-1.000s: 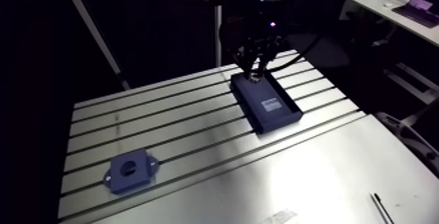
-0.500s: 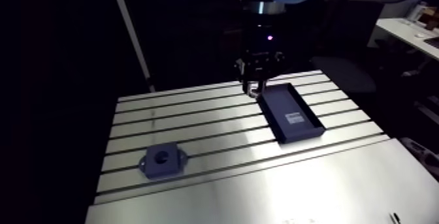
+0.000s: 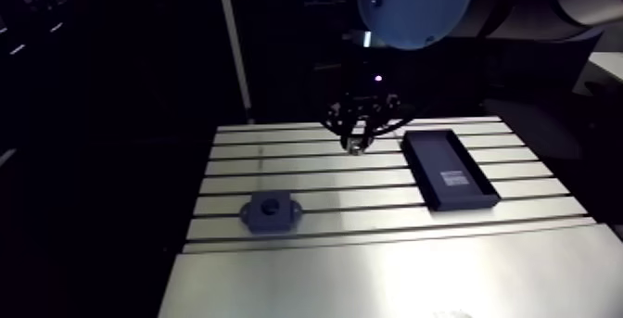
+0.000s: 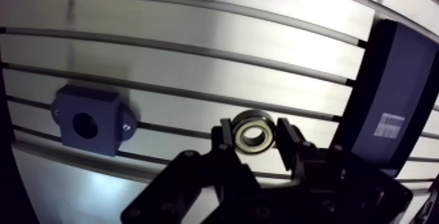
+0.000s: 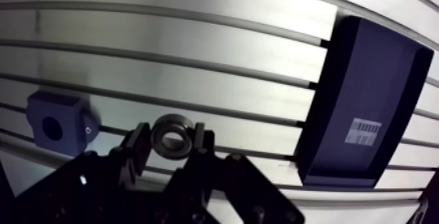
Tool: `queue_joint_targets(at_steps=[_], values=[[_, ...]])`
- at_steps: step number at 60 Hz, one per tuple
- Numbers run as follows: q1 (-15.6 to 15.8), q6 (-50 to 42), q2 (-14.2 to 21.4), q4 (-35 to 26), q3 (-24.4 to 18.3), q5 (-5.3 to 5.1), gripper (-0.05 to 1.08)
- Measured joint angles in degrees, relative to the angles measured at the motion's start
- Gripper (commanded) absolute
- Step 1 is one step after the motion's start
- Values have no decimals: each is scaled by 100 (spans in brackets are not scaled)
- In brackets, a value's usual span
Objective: Pick up the bearing and press it into the housing until flush.
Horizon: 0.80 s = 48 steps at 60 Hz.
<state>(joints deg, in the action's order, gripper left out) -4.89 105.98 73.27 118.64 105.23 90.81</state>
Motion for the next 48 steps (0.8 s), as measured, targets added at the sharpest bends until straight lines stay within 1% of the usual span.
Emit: queue_joint_targets(at_steps=[32, 48], values=[[641, -261, -4, 197, 100, 18, 63], [968, -555, -38, 196, 113, 37, 64]])
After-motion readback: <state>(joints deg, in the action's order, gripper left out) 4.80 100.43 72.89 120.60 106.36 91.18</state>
